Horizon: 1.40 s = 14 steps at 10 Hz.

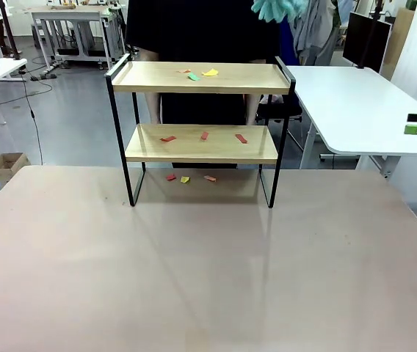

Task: Clean the shelf.
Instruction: Clean the specific section of the Shelf indicated by the human with the Duster.

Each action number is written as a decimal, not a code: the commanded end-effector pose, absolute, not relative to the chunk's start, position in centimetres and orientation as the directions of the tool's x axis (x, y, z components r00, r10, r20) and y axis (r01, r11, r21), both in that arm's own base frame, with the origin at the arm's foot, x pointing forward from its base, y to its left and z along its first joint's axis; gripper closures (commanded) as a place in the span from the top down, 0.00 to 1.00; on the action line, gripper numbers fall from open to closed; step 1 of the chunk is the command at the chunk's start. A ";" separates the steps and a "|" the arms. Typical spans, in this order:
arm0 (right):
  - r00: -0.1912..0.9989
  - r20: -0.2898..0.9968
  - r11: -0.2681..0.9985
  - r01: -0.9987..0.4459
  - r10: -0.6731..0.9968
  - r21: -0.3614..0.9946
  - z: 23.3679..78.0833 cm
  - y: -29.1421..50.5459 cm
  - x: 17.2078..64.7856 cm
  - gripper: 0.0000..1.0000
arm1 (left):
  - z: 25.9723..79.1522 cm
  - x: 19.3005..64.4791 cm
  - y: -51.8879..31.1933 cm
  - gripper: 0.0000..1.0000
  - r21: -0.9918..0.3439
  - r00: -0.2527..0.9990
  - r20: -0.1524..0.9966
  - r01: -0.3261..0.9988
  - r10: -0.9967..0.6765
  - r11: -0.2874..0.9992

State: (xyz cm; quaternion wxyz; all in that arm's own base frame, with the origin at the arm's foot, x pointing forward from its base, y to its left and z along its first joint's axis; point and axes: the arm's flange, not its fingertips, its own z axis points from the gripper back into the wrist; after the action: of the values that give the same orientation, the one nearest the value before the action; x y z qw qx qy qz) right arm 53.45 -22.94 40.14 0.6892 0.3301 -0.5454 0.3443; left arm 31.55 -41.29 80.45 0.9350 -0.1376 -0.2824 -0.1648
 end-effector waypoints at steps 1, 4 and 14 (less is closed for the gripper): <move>0.163 0.980 0.544 -0.836 0.117 0.074 40.4 -22.7 53.5 1.00 | 81.8 30.0 -40.3 0.13 -0.159 0.753 0.611 0.420 -0.245 0.894; 0.163 0.980 0.544 -0.836 0.117 0.074 40.4 -22.7 53.5 1.00 | 81.3 30.5 -41.3 0.13 -0.169 0.775 0.586 0.403 -0.237 0.899; 0.163 0.980 0.544 -0.836 0.117 0.074 40.4 -22.7 53.5 1.00 | 72.2 36.3 -49.2 0.13 -0.271 0.767 0.619 0.007 0.169 0.963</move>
State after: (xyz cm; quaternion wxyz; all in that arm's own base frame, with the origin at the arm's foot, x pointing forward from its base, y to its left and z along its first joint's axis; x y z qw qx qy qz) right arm 53.45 -22.95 40.14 0.6892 0.3301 -0.5454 0.3442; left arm 36.59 -48.88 71.82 0.9402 -0.1293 -0.3140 0.0254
